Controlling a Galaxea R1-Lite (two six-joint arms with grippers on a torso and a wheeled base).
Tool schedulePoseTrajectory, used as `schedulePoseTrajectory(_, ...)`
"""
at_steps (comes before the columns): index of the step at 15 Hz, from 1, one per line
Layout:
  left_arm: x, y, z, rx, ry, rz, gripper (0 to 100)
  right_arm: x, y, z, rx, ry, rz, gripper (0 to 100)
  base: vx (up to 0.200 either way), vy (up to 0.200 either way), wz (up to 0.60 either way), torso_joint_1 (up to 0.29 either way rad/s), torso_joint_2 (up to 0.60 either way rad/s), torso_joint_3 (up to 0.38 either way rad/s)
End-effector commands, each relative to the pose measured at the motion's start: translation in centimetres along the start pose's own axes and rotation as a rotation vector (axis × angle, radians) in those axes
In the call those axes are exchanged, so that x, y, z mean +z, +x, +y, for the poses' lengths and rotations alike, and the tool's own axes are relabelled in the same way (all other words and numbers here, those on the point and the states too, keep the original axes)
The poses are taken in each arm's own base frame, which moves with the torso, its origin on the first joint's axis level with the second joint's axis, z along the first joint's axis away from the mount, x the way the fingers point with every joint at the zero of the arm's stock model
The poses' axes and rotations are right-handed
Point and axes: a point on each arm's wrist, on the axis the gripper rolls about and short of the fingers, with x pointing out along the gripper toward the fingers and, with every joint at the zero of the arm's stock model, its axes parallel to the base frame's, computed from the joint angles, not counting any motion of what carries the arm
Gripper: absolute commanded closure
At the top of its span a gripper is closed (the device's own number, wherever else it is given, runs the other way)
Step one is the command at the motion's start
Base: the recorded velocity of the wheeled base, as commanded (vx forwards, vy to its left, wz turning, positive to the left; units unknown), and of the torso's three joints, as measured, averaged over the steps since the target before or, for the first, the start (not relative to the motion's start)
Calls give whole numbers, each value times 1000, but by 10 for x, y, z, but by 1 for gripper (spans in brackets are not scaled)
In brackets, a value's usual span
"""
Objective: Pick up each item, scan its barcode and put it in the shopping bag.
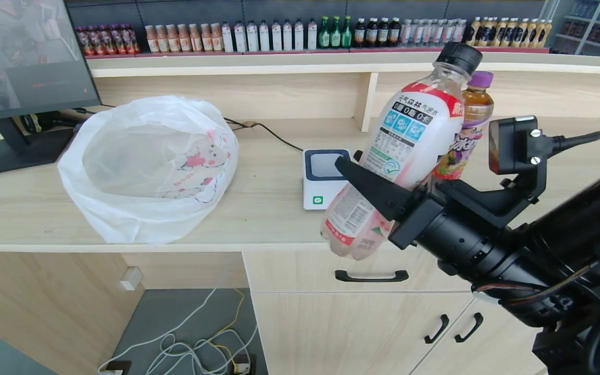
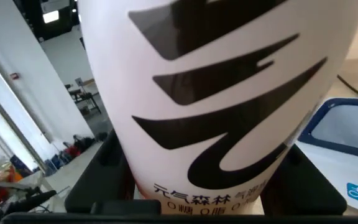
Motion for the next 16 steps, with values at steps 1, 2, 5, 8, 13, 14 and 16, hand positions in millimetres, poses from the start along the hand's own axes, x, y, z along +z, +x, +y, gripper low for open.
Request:
schedulePoseTrajectory(1, 0, 0, 0, 0, 0, 0, 0, 6, -12, -7, -46, -74, 0, 100, 0, 0, 0, 0, 0, 0)
schedulePoseTrajectory(2, 0, 0, 0, 2, 0, 0, 0, 5, -17, -11, -77, -131, 9, 100, 0, 0, 0, 0, 0, 0)
schedulePoseTrajectory(5, 0, 0, 0, 0, 0, 0, 0, 4, -33, -30, -344, -248, 4, 100, 0, 0, 0, 0, 0, 0)
schedulePoseTrajectory(8, 0, 0, 0, 2, 0, 0, 0, 14, -42, -43, -461, -402, 2, 100, 0, 0, 0, 0, 0, 0)
schedulePoseTrajectory(13, 0, 0, 0, 0, 1, 0, 0, 52, -49, -64, -577, -539, -106, 100, 0, 0, 0, 0, 0, 0)
schedulePoseTrajectory(14, 0, 0, 0, 0, 0, 0, 0, 58, -49, -64, -579, -548, -125, 100, 0, 0, 0, 0, 0, 0)
schedulePoseTrajectory(16, 0, 0, 0, 2, -2, 0, 0, 64, -47, -65, -582, -557, -153, 100, 0, 0, 0, 0, 0, 0)
